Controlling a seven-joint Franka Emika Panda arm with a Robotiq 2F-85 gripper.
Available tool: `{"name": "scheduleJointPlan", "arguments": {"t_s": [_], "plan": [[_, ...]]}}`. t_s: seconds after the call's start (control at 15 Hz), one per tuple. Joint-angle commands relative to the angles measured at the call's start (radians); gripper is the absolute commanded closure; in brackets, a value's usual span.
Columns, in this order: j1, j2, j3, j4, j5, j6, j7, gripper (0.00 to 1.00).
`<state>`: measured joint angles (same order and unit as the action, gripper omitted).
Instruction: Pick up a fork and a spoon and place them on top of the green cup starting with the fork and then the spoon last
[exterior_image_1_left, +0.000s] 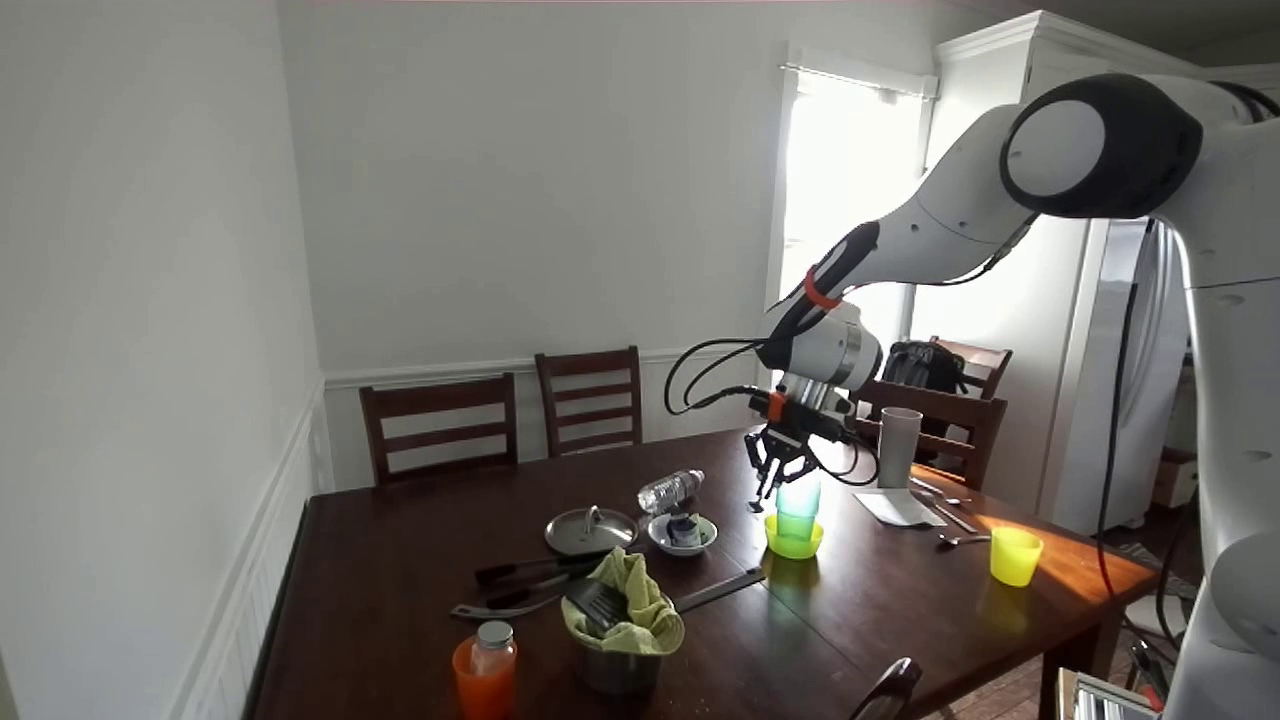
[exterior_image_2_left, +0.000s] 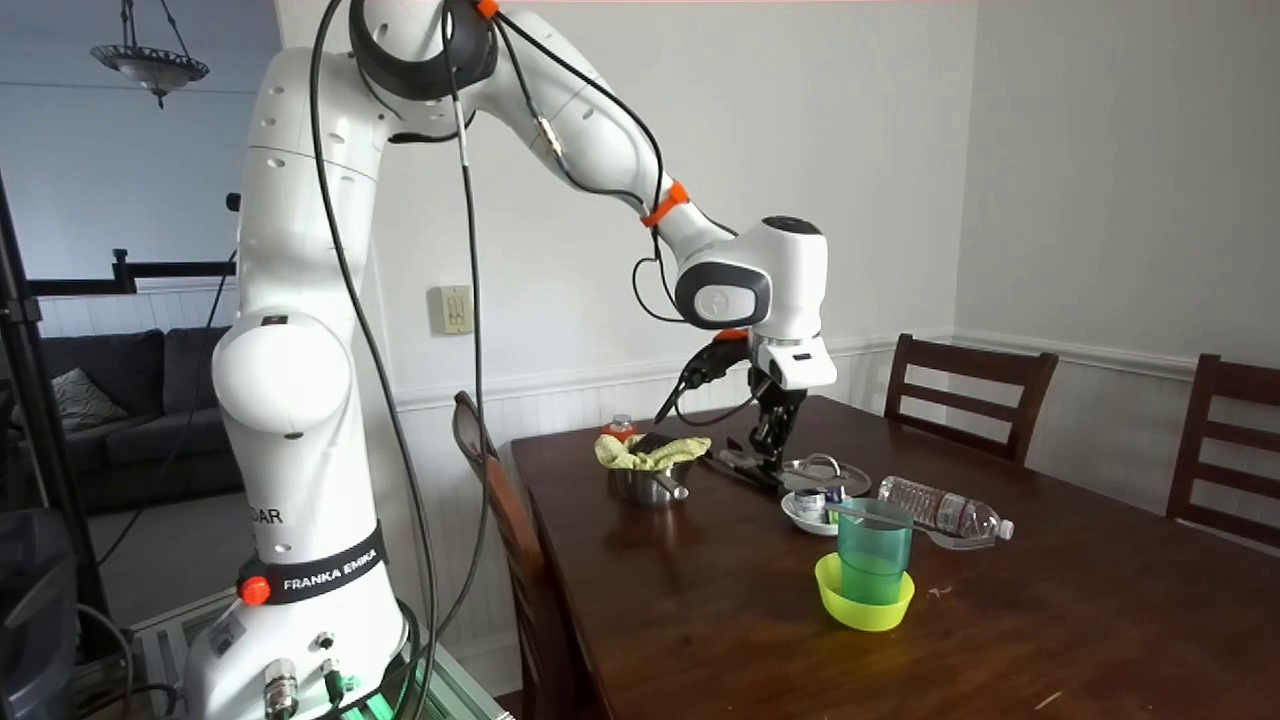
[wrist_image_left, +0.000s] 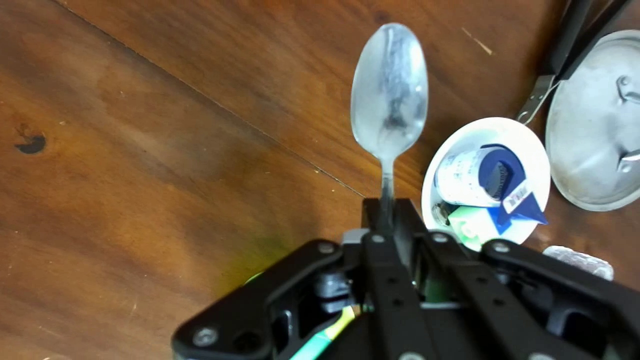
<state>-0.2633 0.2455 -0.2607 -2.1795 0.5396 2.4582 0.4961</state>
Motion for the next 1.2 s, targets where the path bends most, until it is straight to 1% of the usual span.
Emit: {"name": "scheduleJointPlan", "arguments": {"t_s": [0.0,0.47,0.53,0.67,0.87,0.93,1.13], "plan": [[-0.013,-0.025,-0.009,0.038,-0.018,-0.042,0.003,0.98],[-0.070,0.063,-0.047,0.204,-0.009,-0.095,0.021,0.98],[-0.052,0.018,-0.034,0.141,-0.003,-0.057,0.005,0.90],[-0.068,0.041,-0.042,0.172,-0.003,-0.070,0.005,0.90],[-0.071,0.058,-0.042,0.185,-0.004,-0.072,0.006,0.90],[-0.070,0.059,-0.042,0.185,-0.004,-0.072,0.006,0.98],[-0.096,0.055,-0.032,0.198,0.010,-0.134,-0.080,0.98]]}}
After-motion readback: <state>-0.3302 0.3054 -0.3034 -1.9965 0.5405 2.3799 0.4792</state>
